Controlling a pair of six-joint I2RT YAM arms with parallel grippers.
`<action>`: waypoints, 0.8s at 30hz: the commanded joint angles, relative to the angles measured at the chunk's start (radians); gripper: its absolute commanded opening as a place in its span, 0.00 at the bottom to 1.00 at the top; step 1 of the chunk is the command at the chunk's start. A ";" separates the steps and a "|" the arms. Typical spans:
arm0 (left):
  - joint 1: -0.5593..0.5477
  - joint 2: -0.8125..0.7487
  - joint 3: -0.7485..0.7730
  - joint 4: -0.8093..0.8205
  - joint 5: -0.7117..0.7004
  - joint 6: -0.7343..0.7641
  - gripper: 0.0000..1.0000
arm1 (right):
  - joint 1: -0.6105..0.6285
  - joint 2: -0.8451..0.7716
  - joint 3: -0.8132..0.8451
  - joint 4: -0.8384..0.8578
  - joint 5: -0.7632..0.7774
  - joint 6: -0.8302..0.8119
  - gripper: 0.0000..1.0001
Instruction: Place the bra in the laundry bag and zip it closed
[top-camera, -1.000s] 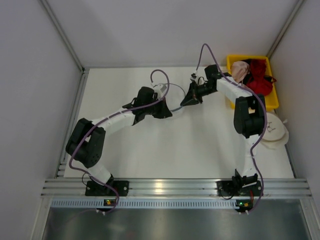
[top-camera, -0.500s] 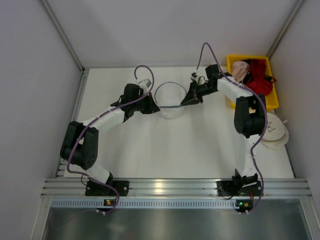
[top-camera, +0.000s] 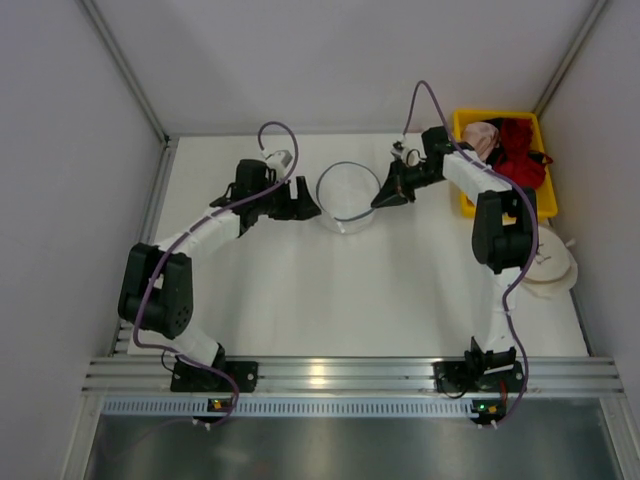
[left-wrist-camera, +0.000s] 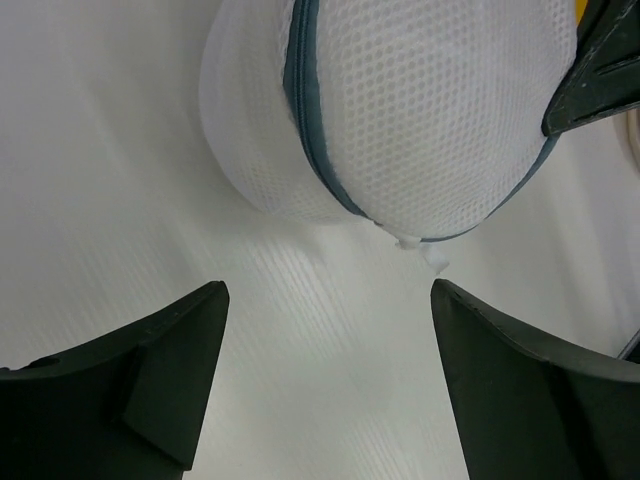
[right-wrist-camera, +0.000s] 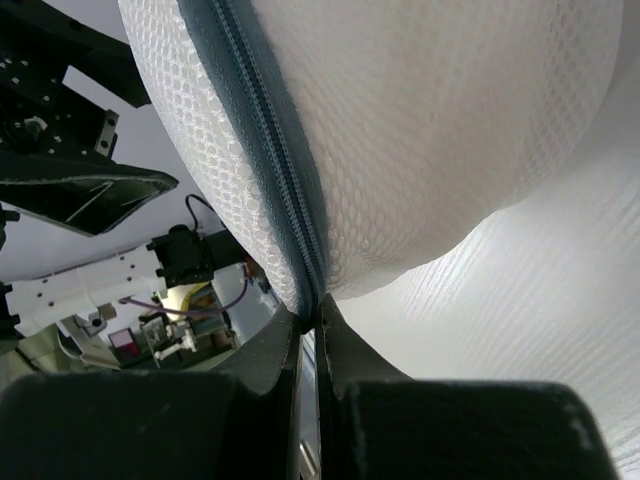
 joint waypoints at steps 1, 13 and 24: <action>0.002 -0.025 0.065 0.053 0.034 -0.002 0.88 | -0.002 0.013 0.048 -0.041 -0.005 -0.067 0.00; 0.013 0.276 0.289 0.188 0.180 -0.208 0.77 | -0.005 0.021 0.052 -0.115 -0.008 -0.139 0.00; 0.019 0.350 0.367 0.221 0.209 -0.238 0.00 | -0.023 0.049 0.113 -0.136 0.021 -0.145 0.26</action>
